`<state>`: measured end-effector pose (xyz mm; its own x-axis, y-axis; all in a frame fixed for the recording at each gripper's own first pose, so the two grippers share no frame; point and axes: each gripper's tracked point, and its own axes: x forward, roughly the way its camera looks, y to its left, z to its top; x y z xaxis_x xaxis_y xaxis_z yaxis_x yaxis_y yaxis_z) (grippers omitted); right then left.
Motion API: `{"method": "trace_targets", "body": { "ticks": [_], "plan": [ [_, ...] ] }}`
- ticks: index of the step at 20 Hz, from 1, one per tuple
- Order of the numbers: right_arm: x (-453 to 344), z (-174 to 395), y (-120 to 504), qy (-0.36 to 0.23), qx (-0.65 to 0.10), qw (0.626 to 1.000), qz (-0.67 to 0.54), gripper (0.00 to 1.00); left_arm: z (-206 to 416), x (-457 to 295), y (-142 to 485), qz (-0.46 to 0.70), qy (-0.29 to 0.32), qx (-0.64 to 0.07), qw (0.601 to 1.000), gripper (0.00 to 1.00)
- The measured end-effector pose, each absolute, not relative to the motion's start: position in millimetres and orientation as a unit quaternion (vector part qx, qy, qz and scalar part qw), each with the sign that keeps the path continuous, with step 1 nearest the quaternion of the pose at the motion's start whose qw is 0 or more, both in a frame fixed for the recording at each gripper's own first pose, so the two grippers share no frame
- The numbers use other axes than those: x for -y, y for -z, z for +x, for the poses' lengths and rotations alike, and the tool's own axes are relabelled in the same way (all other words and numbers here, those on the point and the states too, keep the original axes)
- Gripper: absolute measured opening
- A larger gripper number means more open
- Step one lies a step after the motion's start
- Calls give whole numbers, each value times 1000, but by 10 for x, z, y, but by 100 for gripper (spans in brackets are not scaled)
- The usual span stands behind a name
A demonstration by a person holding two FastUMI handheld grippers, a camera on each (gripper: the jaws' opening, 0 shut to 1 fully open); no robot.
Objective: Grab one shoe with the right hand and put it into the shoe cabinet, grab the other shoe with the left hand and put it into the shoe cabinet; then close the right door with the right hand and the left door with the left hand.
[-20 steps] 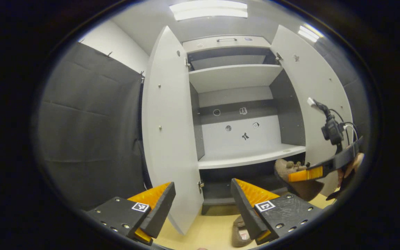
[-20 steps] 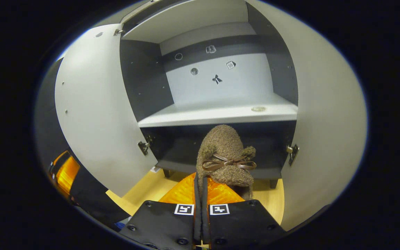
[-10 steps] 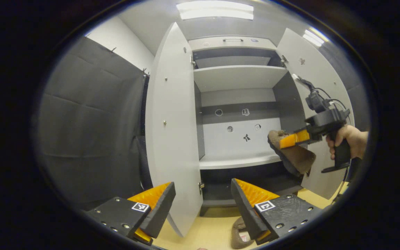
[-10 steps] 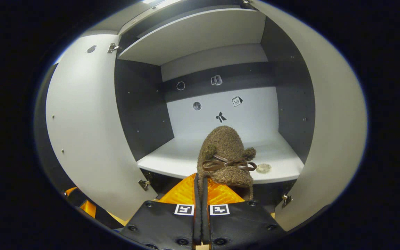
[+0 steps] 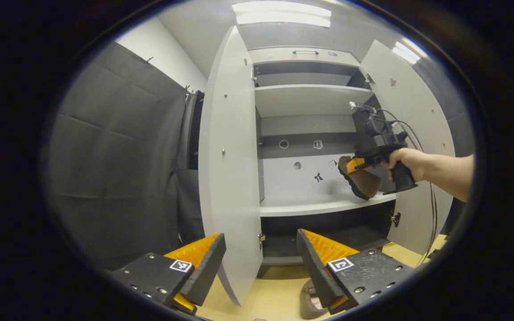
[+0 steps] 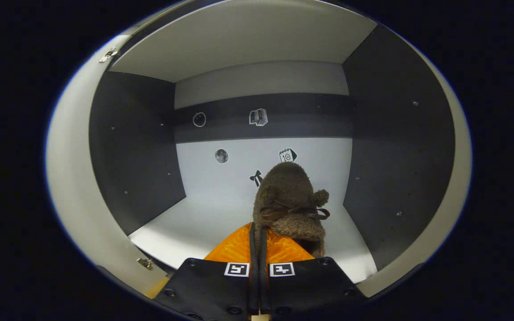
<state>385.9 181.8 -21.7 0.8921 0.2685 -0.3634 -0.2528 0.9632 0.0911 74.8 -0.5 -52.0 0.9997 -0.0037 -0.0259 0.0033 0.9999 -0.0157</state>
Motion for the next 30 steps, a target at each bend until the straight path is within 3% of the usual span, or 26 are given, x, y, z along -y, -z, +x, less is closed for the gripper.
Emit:
{"method": "trace_targets", "body": {
  "ticks": [1, 2, 3, 4, 5, 7, 12, 15, 21, 26, 30],
  "plan": [
    [-1811, 3934, 275, -128, -200, 971, 16, 3, 740, 6, 528, -8, 3, -13, 1000, 99],
    [-1813, 3954, 311, -124, -207, 970, 16, 2, 739, 5, 523, -7, 4, -13, 1000, 92],
    [-1794, 4012, 341, -114, -212, 970, 17, 3, 743, 9, 530, -7, 5, -13, 1000, 92],
    [-1779, 4109, 400, -102, -216, 971, 13, 7, 752, 9, 535, -7, 5, -14, 1000, 99],
    [-1776, 4159, 423, -97, -219, 971, 13, 8, 757, 13, 544, -9, 6, -15, 1000, 92],
    [-1800, 4165, 498, -103, -228, 968, 13, 15, 753, 38, 550, -11, 9, -17, 1000, 94],
    [-1774, 3885, 159, -120, -163, 979, 4, 100, 820, 194, 632, -9, 31, -29, 999, 92],
    [-1741, 3559, -69, -140, -125, 982, 6, 94, 891, 331, 807, -17, 50, -49, 997, 92],
    [-1460, 2908, -302, -147, -59, 987, -9, 99, 1040, 600, 1397, -11, 90, -106, 990, 93],
    [-1245, 2445, -188, -138, -29, 990, -23, 96, 1089, 837, 1944, -4, 123, -164, 979, 92],
    [-1193, 2097, 79, -140, -46, 989, -18, 96, 1114, 942, 2414, -3, 137, -218, 966, 93]
  ]
}}
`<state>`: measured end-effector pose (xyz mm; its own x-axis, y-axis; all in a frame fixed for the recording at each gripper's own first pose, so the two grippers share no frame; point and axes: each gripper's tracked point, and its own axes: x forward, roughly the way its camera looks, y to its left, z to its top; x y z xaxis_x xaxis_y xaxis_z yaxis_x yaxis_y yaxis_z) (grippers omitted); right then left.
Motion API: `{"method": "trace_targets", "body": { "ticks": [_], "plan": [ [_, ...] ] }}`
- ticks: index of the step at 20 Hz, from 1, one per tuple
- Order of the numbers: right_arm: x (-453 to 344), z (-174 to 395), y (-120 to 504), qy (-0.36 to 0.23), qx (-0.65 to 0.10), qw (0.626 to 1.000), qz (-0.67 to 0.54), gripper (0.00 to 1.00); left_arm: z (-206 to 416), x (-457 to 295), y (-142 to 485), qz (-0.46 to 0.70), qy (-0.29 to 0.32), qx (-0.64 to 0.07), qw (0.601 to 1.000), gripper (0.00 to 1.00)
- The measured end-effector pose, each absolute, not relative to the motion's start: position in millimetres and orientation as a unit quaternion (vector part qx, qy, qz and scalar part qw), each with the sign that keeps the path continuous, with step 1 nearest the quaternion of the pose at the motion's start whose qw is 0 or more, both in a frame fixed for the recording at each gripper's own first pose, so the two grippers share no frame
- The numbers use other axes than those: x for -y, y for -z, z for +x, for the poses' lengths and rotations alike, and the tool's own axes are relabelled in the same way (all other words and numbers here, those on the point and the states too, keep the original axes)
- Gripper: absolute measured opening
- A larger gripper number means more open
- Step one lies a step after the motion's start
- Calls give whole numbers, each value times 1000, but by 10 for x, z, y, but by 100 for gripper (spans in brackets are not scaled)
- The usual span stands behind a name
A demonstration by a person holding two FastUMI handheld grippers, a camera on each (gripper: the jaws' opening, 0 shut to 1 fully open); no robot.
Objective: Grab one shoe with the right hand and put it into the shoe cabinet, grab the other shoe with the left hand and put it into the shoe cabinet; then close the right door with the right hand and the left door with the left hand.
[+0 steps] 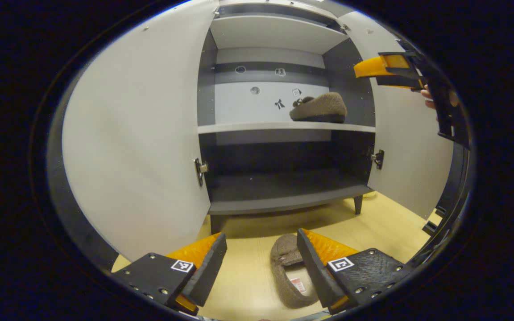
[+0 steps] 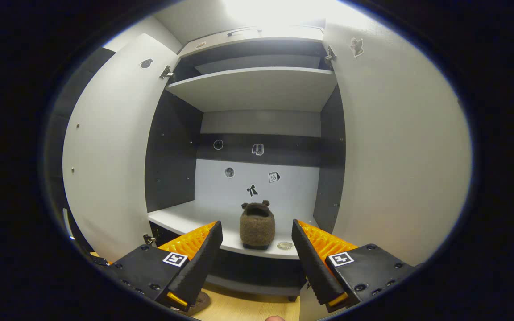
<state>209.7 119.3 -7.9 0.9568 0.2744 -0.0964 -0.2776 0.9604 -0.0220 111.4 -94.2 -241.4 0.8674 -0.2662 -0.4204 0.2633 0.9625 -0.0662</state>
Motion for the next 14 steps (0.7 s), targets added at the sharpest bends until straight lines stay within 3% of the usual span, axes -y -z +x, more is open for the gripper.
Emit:
{"method": "trace_targets", "body": {
  "ticks": [10, 11, 12, 14],
  "plan": [
    [-1192, 1639, 333, -149, -78, 986, 3, 98, 957, 1118, 3533, 16, 161, -344, 925, 93],
    [-1190, 1624, 344, -151, -81, 985, 3, 98, 992, 1124, 3623, 12, 158, -353, 922, 100],
    [-1188, 1600, 351, -151, -84, 985, 3, 99, 1005, 1116, 3701, 10, 154, -361, 920, 93],
    [-1177, 1584, 356, -149, -86, 985, 3, 96, 1027, 1154, 3819, 6, 155, -378, 913, 91]
  ]
}}
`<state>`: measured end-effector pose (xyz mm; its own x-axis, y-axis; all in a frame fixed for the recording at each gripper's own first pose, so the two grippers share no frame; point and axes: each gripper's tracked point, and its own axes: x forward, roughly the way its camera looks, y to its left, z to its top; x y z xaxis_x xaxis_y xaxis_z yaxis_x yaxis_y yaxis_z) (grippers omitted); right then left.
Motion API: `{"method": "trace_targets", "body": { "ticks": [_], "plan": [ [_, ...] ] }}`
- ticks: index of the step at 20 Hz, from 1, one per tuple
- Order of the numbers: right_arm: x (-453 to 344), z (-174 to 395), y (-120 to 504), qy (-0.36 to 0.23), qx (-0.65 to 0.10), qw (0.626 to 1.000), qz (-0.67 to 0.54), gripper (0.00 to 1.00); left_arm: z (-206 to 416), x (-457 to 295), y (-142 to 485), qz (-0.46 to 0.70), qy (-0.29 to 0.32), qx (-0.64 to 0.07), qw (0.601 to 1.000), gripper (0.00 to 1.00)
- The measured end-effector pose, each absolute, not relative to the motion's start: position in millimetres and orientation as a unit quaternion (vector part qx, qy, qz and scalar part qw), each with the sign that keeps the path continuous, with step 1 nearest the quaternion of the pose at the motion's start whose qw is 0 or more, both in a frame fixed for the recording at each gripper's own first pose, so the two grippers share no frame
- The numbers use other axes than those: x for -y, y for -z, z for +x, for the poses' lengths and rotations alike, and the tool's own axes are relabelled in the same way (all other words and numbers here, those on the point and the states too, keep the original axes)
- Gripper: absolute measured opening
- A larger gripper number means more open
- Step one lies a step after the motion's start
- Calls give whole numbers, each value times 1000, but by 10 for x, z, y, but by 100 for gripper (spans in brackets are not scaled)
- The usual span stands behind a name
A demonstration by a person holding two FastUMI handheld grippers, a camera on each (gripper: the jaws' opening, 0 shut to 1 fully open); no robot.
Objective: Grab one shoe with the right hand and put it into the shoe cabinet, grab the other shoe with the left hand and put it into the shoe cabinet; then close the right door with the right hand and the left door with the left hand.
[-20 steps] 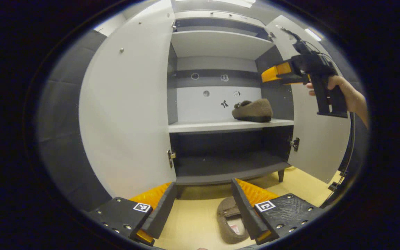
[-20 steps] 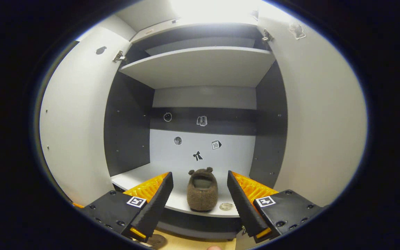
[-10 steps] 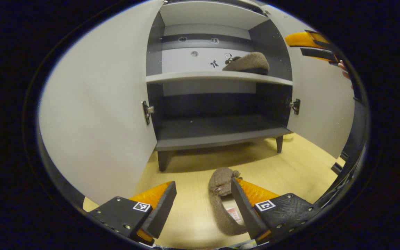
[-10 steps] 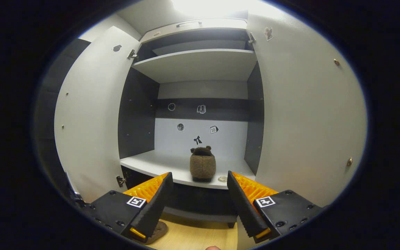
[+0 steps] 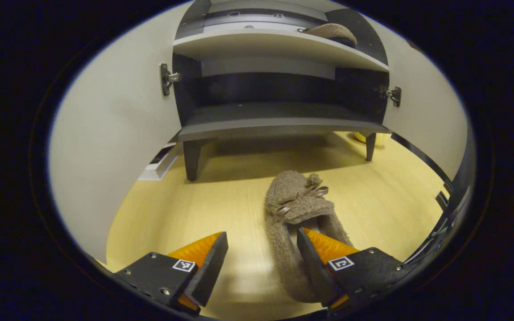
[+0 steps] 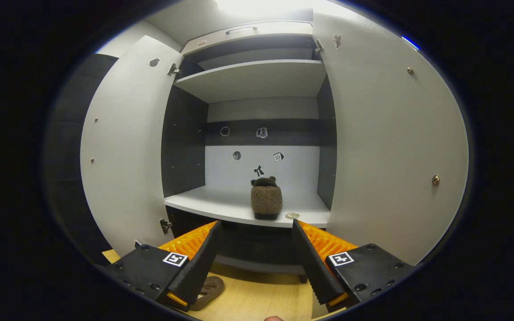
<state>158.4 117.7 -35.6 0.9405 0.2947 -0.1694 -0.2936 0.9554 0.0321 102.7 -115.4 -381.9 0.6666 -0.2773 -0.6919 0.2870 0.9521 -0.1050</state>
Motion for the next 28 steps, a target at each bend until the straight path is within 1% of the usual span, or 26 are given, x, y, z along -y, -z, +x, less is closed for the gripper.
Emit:
{"method": "trace_targets", "body": {
  "ticks": [1, 2, 3, 4, 5, 7, 8, 9, 10, 11, 12, 13, 14, 15, 16, 21, 23, 24, 28],
  "plan": [
    [-1164, 1566, 356, -148, -88, 985, 2, 99, 1008, 1177, 3873, 3, 156, -386, 909, 93],
    [-1158, 1553, 361, -148, -90, 985, 1, 99, 992, 1203, 3880, -1, 157, -390, 908, 81],
    [-1157, 1536, 358, -149, -92, 985, 1, 99, 955, 1226, 3903, -2, 161, -398, 903, 60],
    [-1160, 1522, 348, -149, -92, 984, 3, 96, 949, 1241, 3933, 0, 165, -405, 899, 63],
    [-1163, 1510, 328, -150, -91, 984, 6, 99, 945, 1310, 3957, -2, 181, -408, 895, 63],
    [-1173, 1482, 295, -151, -88, 985, 9, 98, 943, 1385, 3947, -4, 183, -409, 894, 46],
    [-1173, 1462, 290, -151, -87, 985, 9, 99, 998, 1329, 3928, 10, 168, -398, 902, 24],
    [-1174, 1455, 275, -152, -85, 985, 8, 96, 1054, 1317, 3901, 16, 157, -390, 907, 15],
    [-1173, 1438, 266, -152, -83, 985, 7, 99, 1051, 1335, 3885, 11, 159, -393, 906, 6],
    [-1168, 1423, 257, -153, -82, 985, 5, 99, 1049, 1313, 3843, 7, 156, -391, 907, 7],
    [-1160, 1408, 249, -153, -81, 985, 4, 99, 1081, 1314, 3779, -1, 154, -386, 910, 1],
    [-1157, 1402, 234, -154, -79, 985, 3, 99, 1117, 1320, 3707, -4, 150, -376, 914, 7],
    [-1144, 1388, 227, -153, -77, 985, 2, 98, 1170, 1310, 3625, -2, 146, -365, 919, 1],
    [-1134, 1384, 210, -153, -75, 985, 2, 98, 1215, 1282, 3528, 0, 139, -354, 925, 7],
    [-1120, 1363, 205, -154, -74, 985, 0, 98, 1259, 1257, 3407, -3, 135, -342, 930, 1],
    [-1090, 1289, 169, -161, -67, 985, 0, 99, 1453, 1203, 2704, -24, 121, -273, 954, 1],
    [-1085, 1266, 180, -164, -67, 984, -2, 96, 1543, 1186, 2407, -36, 116, -241, 963, 1],
    [-1085, 1249, 185, -165, -67, 984, -2, 98, 1596, 1174, 2251, -44, 115, -226, 966, 1],
    [-1061, 1183, 153, -167, -66, 984, 4, 98, 1718, 1130, 1743, -68, 115, -176, 975, 0]
  ]
}}
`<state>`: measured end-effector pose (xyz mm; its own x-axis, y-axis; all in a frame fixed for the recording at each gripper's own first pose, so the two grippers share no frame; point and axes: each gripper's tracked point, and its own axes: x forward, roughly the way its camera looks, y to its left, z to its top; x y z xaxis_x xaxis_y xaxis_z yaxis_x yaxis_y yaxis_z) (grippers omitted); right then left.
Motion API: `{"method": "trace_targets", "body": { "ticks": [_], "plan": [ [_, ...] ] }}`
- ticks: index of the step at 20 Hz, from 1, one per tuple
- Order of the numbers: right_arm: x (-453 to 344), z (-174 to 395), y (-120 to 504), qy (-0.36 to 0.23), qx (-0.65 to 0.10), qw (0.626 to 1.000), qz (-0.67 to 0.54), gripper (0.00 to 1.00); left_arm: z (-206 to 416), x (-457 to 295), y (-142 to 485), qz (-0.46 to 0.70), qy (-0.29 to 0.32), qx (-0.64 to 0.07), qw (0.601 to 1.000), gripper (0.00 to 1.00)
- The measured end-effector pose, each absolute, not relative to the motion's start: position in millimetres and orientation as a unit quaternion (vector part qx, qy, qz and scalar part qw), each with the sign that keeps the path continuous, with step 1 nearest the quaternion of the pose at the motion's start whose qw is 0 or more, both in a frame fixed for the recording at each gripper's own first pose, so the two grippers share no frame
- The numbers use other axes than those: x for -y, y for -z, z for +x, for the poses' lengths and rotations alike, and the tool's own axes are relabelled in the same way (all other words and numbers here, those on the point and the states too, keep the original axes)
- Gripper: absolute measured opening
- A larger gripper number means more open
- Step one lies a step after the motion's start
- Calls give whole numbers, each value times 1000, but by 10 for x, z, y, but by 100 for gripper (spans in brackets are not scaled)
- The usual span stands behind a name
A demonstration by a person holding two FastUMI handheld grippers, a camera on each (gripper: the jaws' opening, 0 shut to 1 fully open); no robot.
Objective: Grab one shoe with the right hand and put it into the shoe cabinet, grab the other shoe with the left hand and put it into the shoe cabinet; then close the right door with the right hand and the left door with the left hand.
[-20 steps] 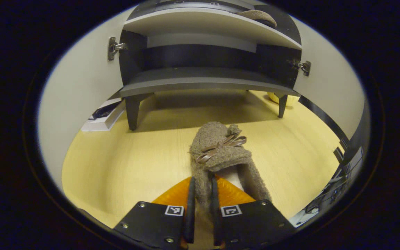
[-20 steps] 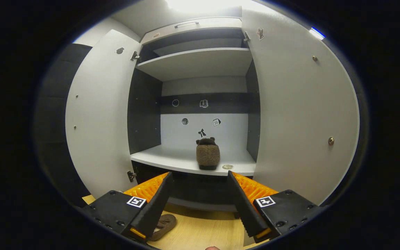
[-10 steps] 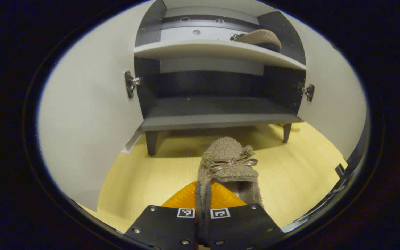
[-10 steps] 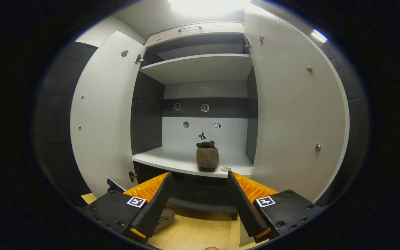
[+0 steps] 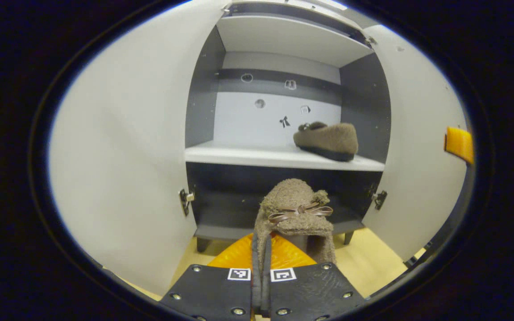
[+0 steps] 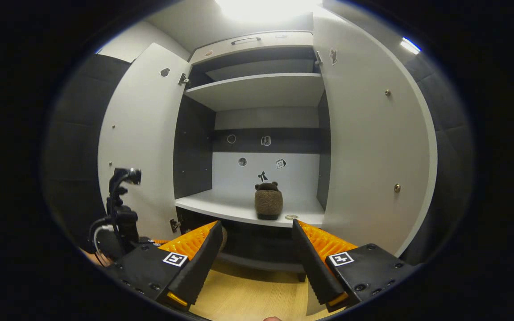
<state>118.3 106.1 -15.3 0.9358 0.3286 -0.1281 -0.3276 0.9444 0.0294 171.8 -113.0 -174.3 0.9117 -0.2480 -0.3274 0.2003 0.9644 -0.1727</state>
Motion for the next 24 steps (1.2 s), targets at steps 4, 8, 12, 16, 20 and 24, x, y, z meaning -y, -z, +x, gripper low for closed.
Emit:
{"method": "trace_targets", "body": {
  "ticks": [4, 8, 12, 16, 20, 24],
  "plan": [
    [-1060, 1107, 117, -165, -59, 984, 2, 96, 2026, 1113, 1136, -88, 107, -137, 981, 1],
    [-1048, 1028, 174, -158, -65, 985, 3, 98, 2368, 1065, 822, -91, 93, -105, 986, 1],
    [-990, 968, 201, -142, -67, 988, 2, 99, 2747, 1026, 627, -91, 83, -78, 989, 1],
    [-907, 995, 236, -113, -72, 991, 1, 99, 3228, 1024, 438, -90, 78, -61, 991, 0],
    [-823, 1009, 252, -87, -77, 993, -1, 96, 3723, 1132, 359, -88, 88, -57, 991, 1],
    [-740, 1030, 263, -61, -79, 995, -3, 99, 4064, 1245, 475, -79, 92, -72, 990, 1]
  ]
}}
